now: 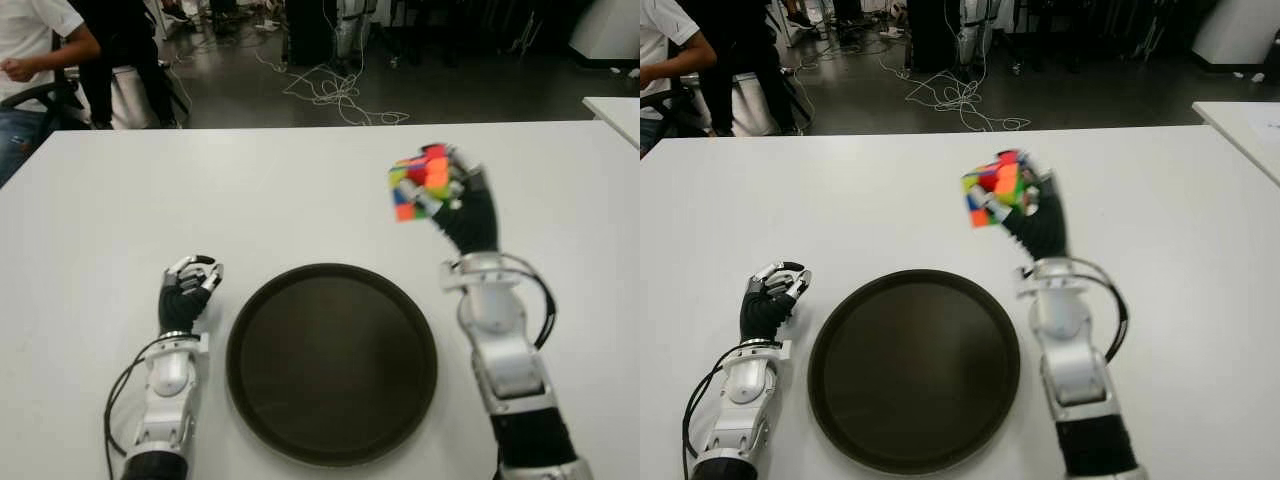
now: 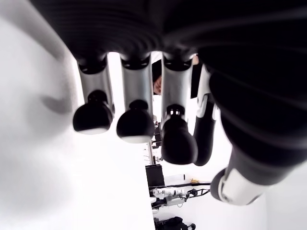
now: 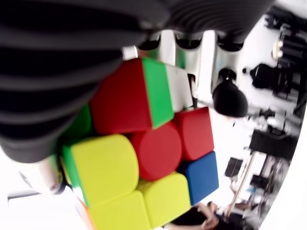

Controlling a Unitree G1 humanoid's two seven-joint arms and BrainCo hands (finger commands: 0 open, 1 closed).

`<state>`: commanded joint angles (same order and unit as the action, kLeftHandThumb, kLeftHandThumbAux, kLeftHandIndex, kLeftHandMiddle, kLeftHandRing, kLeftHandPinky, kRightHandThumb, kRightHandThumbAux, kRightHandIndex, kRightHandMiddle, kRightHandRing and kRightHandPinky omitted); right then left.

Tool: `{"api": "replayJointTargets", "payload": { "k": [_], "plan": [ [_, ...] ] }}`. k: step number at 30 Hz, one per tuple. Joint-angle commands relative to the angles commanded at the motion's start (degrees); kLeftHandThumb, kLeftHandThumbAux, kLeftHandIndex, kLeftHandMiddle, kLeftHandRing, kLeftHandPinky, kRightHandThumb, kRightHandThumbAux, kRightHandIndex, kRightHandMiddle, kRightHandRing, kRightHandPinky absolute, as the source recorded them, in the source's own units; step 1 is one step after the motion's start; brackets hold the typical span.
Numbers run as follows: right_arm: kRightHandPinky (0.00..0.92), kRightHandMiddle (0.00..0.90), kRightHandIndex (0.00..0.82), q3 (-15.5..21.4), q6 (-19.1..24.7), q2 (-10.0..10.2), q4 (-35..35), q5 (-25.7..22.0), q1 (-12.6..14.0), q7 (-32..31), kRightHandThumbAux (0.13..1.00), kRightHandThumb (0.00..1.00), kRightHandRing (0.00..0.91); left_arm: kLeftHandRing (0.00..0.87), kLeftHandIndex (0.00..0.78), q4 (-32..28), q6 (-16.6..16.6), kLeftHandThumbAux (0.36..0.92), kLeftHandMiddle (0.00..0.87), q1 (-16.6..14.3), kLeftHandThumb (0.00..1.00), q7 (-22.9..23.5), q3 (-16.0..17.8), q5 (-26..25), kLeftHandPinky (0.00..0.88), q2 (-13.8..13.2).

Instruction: Pick up the Rubik's Cube and put it in the plate

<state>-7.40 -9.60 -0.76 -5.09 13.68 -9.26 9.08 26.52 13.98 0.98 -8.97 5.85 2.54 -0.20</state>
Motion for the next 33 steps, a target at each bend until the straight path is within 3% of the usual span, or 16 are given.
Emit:
{"api": "replayJointTargets", "payload": {
  "k": [7, 10, 14, 17, 22, 33],
  "plan": [
    [0.810, 0.813, 0.441, -3.18, -4.27, -0.29, 1.15, 3.16, 1.25, -0.52, 0.719, 0.699, 0.816, 0.839, 0.442, -0.60, -0.19, 0.708, 0.819, 0.33, 0.701, -0.20, -0.13, 0.12, 0.818, 0.19],
    [0.810, 0.814, 0.441, -6.63, -3.78, -1.13, -2.25, 3.48, 3.44, -4.51, 0.720, 0.697, 0.818, 0.838, 0.442, -0.61, -0.74, 0.708, 0.818, 0.30, 0.701, -0.47, -0.21, 0.38, 0.817, 0.14],
    [0.813, 0.815, 0.439, -8.04, -2.16, -2.49, -4.28, 2.70, 3.25, -9.06, 0.724, 0.692, 0.821, 0.836, 0.442, -0.92, -1.36, 0.708, 0.814, 0.27, 0.702, -0.78, -0.28, 0.55, 0.818, 0.24],
    [0.812, 0.816, 0.438, -8.88, -1.01, -5.43, -5.50, 1.92, 2.64, -14.66, 0.727, 0.687, 0.822, 0.834, 0.442, -1.30, -1.56, 0.708, 0.810, 0.44, 0.702, -1.12, -0.39, 0.74, 0.817, 0.41],
    [0.811, 0.817, 0.437, -11.28, 3.05, -10.67, -6.81, 4.85, 0.71, -23.75, 0.731, 0.683, 0.826, 0.830, 0.442, -1.36, -0.98, 0.707, 0.804, 0.63, 0.703, -1.88, -0.50, 1.11, 0.809, 0.60],
    [0.761, 0.777, 0.435, -16.10, 7.64, -16.65, -8.99, 13.66, -2.98, -32.76, 0.735, 0.682, 0.789, 0.828, 0.442, -1.30, 0.18, 0.708, 0.809, 0.87, 0.702, -2.22, -0.56, 1.04, 0.807, 0.90]
  ]
}}
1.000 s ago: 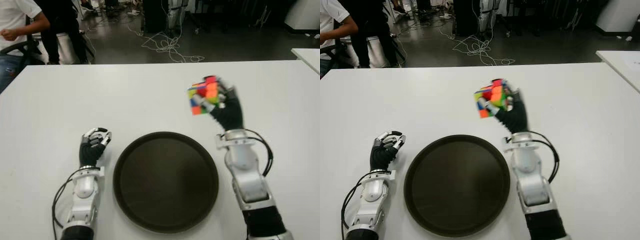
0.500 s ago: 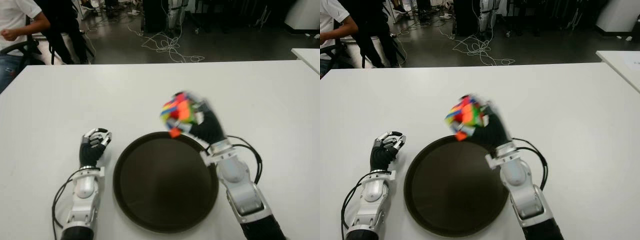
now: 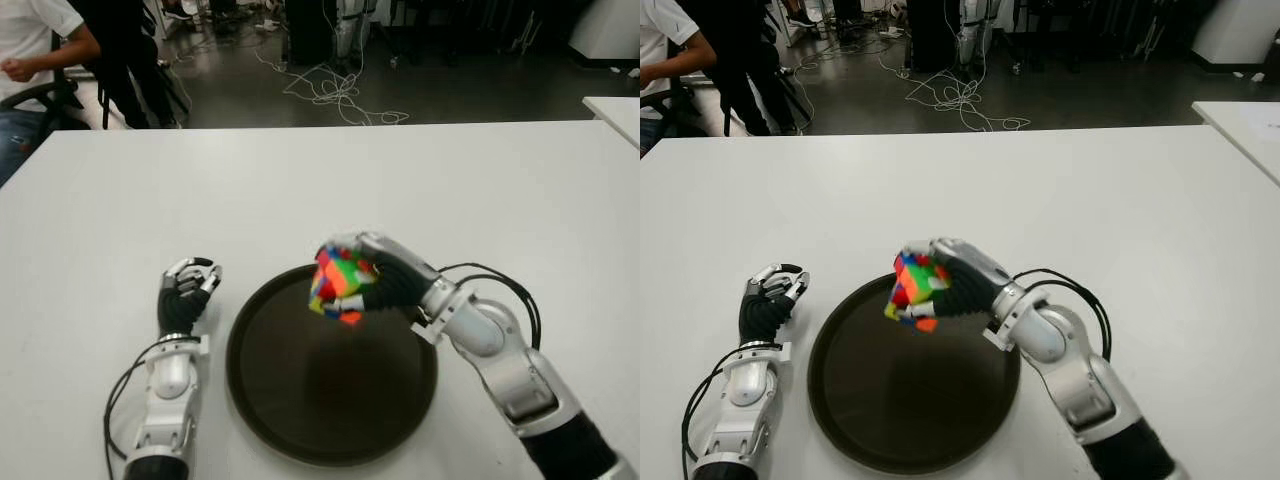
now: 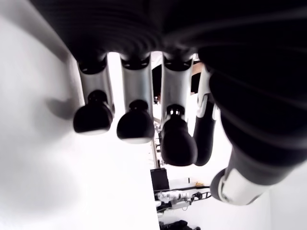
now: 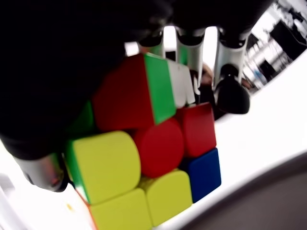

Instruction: Pick up the Rubik's Cube and put it in the plate

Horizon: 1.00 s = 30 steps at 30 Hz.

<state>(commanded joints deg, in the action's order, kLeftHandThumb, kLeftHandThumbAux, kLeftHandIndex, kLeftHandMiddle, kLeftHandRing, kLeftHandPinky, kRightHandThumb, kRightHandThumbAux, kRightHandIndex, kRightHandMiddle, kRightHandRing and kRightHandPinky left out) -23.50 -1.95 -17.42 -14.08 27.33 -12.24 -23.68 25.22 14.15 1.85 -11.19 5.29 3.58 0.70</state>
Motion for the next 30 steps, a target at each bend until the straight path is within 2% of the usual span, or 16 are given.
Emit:
{"api": "replayJointTargets", "payload": {
  "k": [8, 14, 25, 30],
  "plan": [
    [0.733, 0.758, 0.434, -2.18, 0.40, -1.42, 0.77, 4.58, -1.77, -2.52, 0.737, 0.682, 0.767, 0.823, 0.442, 0.38, 0.39, 0.708, 0.807, -0.04, 0.703, 0.59, -0.14, -0.16, 0.801, -0.18],
    [0.746, 0.770, 0.435, -5.12, -1.21, -1.69, 4.02, 11.38, -2.47, 0.17, 0.737, 0.683, 0.776, 0.823, 0.443, 0.24, -0.02, 0.708, 0.806, 0.01, 0.703, 0.32, -0.25, 0.23, 0.802, -0.22],
    [0.751, 0.776, 0.435, -6.83, -0.08, -2.47, 4.62, 16.42, -3.64, -2.53, 0.737, 0.684, 0.778, 0.816, 0.443, -0.79, -2.11, 0.707, 0.803, 0.17, 0.705, -0.97, -0.78, 1.75, 0.796, -0.32],
    [0.752, 0.771, 0.434, -7.91, 0.52, -2.05, 5.60, 19.37, -3.92, -2.07, 0.736, 0.687, 0.774, 0.816, 0.443, -0.49, -2.14, 0.707, 0.804, 0.01, 0.705, -1.30, -0.70, 1.91, 0.797, -0.29]
  ]
}}
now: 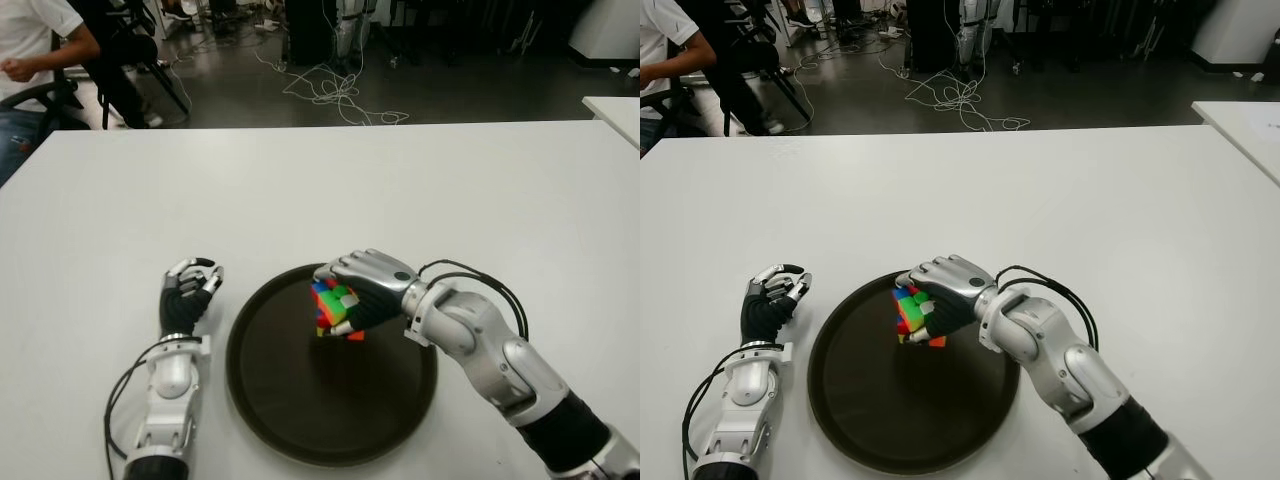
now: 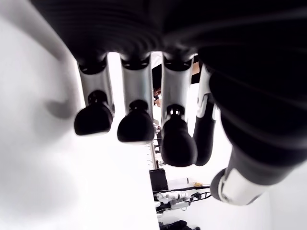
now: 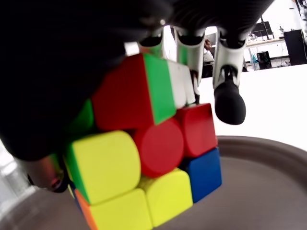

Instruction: Pick up the Rubik's Cube and put it in the plate

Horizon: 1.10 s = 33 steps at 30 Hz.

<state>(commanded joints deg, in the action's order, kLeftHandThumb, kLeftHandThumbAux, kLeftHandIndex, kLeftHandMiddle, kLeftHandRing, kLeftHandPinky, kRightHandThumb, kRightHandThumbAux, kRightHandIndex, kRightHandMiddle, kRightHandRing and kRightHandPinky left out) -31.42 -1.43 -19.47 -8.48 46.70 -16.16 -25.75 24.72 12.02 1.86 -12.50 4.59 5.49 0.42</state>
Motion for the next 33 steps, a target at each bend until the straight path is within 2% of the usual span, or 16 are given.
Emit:
{"api": "replayJointTargets", "payload": {
  "k": [10, 23, 33],
  "plan": [
    [0.735, 0.764, 0.434, -1.78, 0.49, 2.07, 3.71, 3.82, -0.26, 2.88, 0.736, 0.685, 0.761, 0.813, 0.443, 0.19, -0.17, 0.707, 0.799, -0.13, 0.705, 0.21, -0.15, 0.05, 0.792, -0.15],
    [0.746, 0.776, 0.434, -2.60, -0.40, 2.96, 6.55, 4.74, -0.21, 5.05, 0.735, 0.687, 0.772, 0.809, 0.443, -0.44, -0.66, 0.708, 0.798, 0.19, 0.705, 0.30, -0.55, 0.30, 0.784, -0.40],
    [0.755, 0.787, 0.436, -3.90, 1.12, 2.53, 6.82, 5.39, -0.82, 0.41, 0.734, 0.688, 0.789, 0.811, 0.443, -0.54, -2.04, 0.707, 0.795, -0.06, 0.704, -0.08, -0.37, 0.66, 0.789, -0.41]
  ]
}}
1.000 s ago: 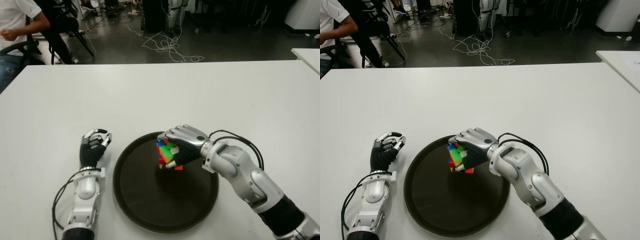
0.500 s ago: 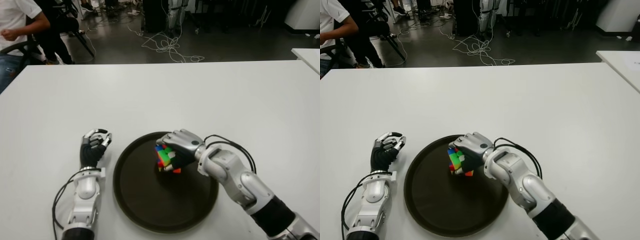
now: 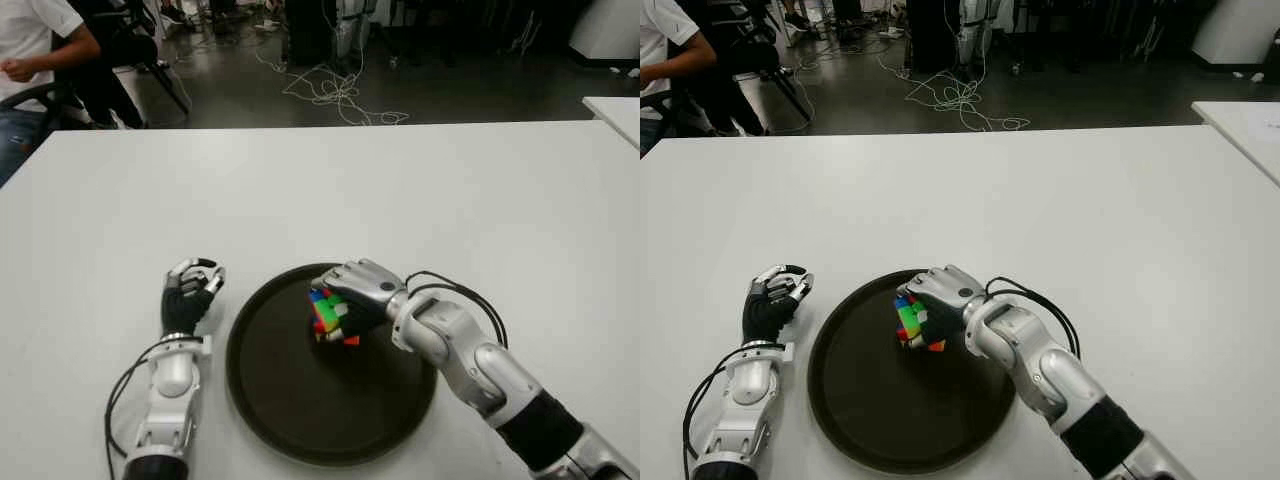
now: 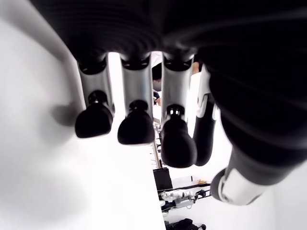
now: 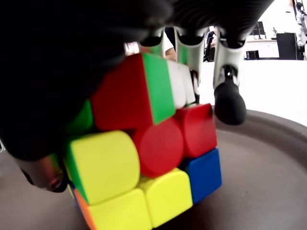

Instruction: Pick up the Rubik's Cube and put it in the plate

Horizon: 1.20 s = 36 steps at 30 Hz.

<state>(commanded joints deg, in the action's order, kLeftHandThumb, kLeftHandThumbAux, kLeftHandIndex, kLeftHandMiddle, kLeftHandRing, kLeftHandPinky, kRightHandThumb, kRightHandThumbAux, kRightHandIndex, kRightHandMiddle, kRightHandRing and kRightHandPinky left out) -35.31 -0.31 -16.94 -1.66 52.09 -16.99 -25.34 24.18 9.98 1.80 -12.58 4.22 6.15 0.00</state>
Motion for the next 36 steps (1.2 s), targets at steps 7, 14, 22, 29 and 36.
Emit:
{"api": "replayJointTargets", "payload": {
  "k": [7, 14, 22, 29, 36],
  "plan": [
    [0.766, 0.791, 0.436, -0.13, -0.31, -0.05, 0.16, -0.20, 0.28, 0.51, 0.732, 0.689, 0.793, 0.814, 0.442, 0.06, 0.44, 0.707, 0.798, 0.11, 0.705, 0.96, 0.10, -0.74, 0.790, -0.09],
    [0.768, 0.777, 0.436, -0.16, 0.16, 0.32, 0.02, -0.09, 1.14, 1.52, 0.730, 0.690, 0.785, 0.814, 0.443, -0.16, 0.07, 0.707, 0.799, 0.06, 0.706, 0.50, 0.51, -1.08, 0.787, 0.39],
    [0.772, 0.777, 0.436, -0.14, -0.09, 0.55, 0.08, -0.55, 1.73, 3.11, 0.731, 0.690, 0.786, 0.811, 0.443, 0.21, 0.36, 0.707, 0.796, -0.18, 0.706, -0.19, 0.77, -1.14, 0.790, 0.70],
    [0.712, 0.728, 0.427, 4.21, -5.65, 0.73, 1.72, -12.76, 1.72, 2.83, 0.739, 0.683, 0.739, 0.811, 0.443, 0.53, 0.72, 0.707, 0.795, -0.27, 0.706, 0.19, 0.56, -0.94, 0.792, 0.29],
    [0.353, 0.289, 0.133, 5.27, -1.41, 1.69, 1.29, -28.39, 2.90, -10.34, 0.760, 0.220, 0.359, 0.815, 0.443, 0.31, 1.18, 0.707, 0.800, 0.01, 0.706, 0.02, 0.39, -0.76, 0.794, 0.25]
  ]
}}
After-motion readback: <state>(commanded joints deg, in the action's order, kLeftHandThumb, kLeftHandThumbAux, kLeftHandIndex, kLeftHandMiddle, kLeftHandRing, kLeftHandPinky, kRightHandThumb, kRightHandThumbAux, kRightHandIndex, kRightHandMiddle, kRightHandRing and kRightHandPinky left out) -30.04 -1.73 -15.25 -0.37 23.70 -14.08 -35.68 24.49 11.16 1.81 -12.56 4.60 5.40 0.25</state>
